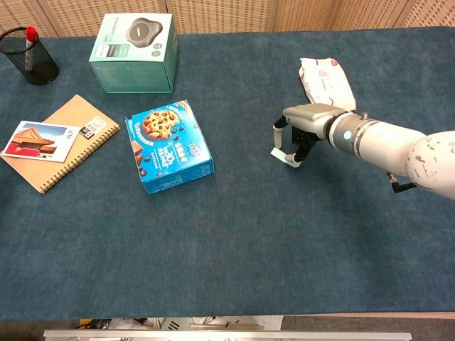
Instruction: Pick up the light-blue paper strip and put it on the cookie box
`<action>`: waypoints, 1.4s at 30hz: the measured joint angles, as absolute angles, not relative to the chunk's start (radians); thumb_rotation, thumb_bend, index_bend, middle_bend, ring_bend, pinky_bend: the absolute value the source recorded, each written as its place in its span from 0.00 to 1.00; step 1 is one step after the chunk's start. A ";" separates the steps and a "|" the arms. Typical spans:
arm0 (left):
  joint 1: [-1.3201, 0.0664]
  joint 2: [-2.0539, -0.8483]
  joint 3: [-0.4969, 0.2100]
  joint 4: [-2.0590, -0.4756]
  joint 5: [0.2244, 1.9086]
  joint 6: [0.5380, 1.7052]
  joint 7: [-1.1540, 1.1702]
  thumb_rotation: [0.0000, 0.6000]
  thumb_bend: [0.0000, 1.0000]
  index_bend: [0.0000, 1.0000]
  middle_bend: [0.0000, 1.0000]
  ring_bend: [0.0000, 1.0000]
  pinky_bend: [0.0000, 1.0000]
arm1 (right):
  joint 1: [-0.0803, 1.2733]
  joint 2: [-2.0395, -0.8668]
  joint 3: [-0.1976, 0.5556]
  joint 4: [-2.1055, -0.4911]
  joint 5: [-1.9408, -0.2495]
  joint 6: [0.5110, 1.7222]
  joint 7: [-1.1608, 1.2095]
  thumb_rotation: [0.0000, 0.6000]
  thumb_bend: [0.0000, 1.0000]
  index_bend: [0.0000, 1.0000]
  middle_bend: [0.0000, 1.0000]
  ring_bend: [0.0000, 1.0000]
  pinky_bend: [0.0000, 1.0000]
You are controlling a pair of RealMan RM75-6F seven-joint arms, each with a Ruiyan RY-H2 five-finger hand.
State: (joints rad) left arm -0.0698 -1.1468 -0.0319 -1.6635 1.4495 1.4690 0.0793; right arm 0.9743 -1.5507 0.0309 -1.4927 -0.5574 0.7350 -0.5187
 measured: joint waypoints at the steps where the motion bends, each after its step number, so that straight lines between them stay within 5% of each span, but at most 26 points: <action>1: -0.069 -1.147 -0.032 -1.663 1.449 1.469 0.079 1.00 0.30 0.04 0.22 0.19 0.16 | 0.975 -1.552 0.029 -1.491 -0.556 0.734 -0.518 1.00 0.28 0.46 1.00 1.00 1.00; 42: -0.066 -1.144 -0.037 -1.660 1.442 1.470 0.078 1.00 0.30 0.04 0.22 0.19 0.16 | 0.967 -1.577 0.025 -1.435 -0.646 0.680 -0.390 1.00 0.33 0.56 1.00 1.00 1.00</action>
